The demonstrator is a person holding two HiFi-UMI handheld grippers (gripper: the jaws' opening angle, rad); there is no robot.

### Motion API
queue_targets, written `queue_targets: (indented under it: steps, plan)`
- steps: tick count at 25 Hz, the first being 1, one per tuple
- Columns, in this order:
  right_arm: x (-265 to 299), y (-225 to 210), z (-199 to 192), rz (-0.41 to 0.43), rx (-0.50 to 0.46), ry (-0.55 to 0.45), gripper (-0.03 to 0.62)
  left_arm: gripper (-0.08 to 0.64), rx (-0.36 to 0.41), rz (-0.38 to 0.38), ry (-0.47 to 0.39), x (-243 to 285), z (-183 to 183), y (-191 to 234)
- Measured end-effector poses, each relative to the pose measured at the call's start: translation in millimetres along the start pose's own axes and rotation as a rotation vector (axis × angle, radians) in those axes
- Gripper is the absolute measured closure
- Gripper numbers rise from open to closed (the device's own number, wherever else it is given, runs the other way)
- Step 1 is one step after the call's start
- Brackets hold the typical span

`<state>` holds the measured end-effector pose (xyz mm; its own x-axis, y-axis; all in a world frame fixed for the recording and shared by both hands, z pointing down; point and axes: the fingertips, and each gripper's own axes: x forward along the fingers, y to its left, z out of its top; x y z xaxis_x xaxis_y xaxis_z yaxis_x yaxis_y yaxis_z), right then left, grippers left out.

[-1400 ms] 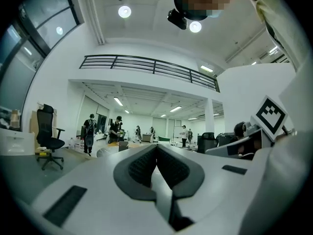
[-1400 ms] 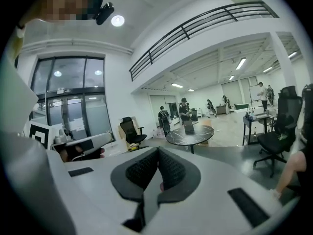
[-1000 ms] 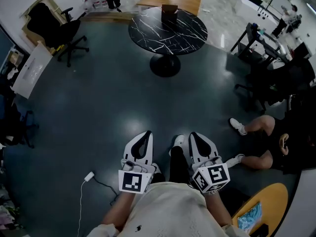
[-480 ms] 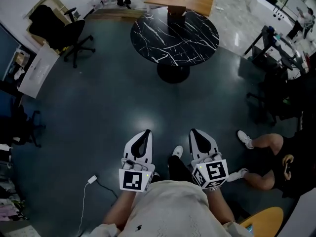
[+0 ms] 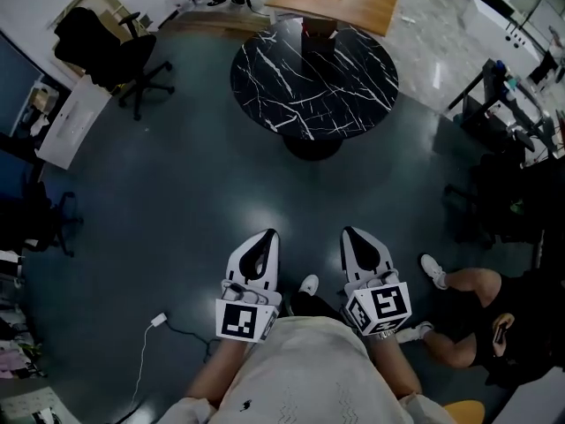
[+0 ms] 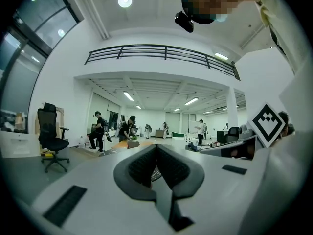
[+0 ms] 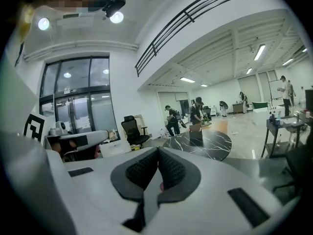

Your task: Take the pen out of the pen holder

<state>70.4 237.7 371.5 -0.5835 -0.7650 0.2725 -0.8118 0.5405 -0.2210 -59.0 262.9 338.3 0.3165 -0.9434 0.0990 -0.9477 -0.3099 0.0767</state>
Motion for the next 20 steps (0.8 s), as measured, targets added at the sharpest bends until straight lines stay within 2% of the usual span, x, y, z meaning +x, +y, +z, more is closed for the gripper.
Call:
queue_targets:
  steps: [5,9,12,16,20]
  plan:
    - [39,-18,0,-0.003,0.016,0.018,0.574,0.548,0.0,-0.015,0.003,46,-5,21]
    - [76,-34,5,-0.054,0.025,0.043,0.574,0.548,-0.017,-0.045,-0.001,92,-6,45]
    - [112,-46,20,-0.103,0.017,0.049,0.574,0.548,-0.022,-0.07,-0.004,133,-1,72]
    - [161,-51,50,-0.169,-0.004,0.031,0.574,0.548,-0.105,-0.108,-0.061,185,24,111]
    - [205,-57,72,-0.207,0.005,0.012,0.574,0.548,-0.087,-0.165,-0.064,225,34,141]
